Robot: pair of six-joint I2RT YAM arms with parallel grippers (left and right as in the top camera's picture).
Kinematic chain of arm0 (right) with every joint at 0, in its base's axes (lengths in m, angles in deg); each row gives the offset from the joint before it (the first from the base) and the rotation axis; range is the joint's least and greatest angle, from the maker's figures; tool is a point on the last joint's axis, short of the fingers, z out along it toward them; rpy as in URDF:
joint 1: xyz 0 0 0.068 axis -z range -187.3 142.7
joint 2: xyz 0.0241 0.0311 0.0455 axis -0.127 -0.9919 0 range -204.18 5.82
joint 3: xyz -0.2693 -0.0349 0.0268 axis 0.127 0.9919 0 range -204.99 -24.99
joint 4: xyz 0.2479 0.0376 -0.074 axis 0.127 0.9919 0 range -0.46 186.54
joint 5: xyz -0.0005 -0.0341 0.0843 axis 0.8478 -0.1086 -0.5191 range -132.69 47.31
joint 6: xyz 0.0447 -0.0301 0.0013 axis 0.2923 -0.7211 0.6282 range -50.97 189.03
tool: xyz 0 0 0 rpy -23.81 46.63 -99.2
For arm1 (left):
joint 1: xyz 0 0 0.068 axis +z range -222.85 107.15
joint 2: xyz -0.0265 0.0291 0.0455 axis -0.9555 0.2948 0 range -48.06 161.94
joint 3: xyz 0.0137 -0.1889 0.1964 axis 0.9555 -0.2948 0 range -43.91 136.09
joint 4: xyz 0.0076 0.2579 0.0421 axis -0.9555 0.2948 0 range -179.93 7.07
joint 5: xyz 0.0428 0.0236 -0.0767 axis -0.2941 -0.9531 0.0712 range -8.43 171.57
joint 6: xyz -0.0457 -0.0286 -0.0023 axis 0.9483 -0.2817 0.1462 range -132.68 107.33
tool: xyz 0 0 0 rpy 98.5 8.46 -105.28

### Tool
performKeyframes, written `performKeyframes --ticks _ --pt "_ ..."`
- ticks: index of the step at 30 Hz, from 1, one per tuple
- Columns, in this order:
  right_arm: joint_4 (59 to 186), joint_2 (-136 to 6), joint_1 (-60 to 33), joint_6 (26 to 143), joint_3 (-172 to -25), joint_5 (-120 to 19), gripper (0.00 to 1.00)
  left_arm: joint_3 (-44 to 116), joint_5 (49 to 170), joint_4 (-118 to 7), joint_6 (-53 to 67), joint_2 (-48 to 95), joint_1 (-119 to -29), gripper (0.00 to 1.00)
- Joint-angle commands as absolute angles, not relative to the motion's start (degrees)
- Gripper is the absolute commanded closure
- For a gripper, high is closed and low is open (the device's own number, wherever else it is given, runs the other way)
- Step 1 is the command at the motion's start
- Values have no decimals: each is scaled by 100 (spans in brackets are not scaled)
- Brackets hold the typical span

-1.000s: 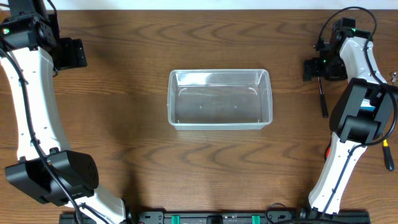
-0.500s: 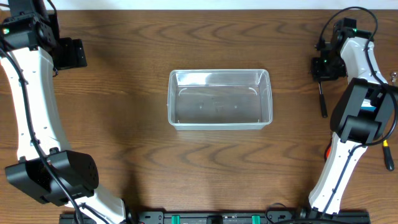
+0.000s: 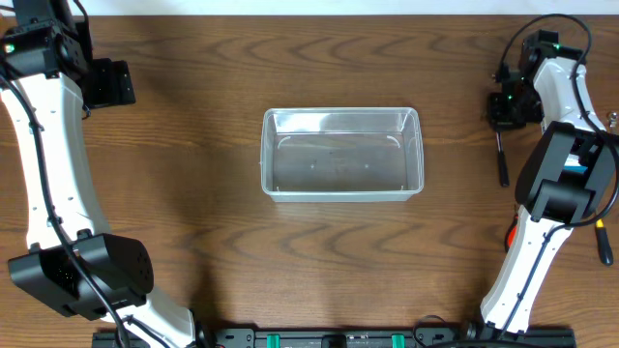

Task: Pack container

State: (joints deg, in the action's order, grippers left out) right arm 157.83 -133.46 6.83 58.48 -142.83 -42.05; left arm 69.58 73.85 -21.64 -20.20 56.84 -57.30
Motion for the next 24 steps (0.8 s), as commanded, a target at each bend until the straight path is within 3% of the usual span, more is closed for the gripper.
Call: performKeyframes --ticks 1,7,12,20,24 --pt "16050 -13254 646 5872 -14915 -4163 99 6988 7337 -2166 -2049 5664 -5713 2" --pt "16942 -12874 340 5820 -16296 -4365 99 6988 7337 -2166 -2049 5664 -5713 2" --pt "17759 -12301 -248 5153 -17277 -5339 99 6988 7337 -2166 -2049 5664 -5713 2" --pt "18402 -11379 -1966 3105 -17395 -5278 99 6988 7337 -2166 -2047 5664 -5713 2" --pt "18450 -11394 -2641 2622 -17354 -5149 99 6988 7337 -2166 -2049 5664 -5713 2"
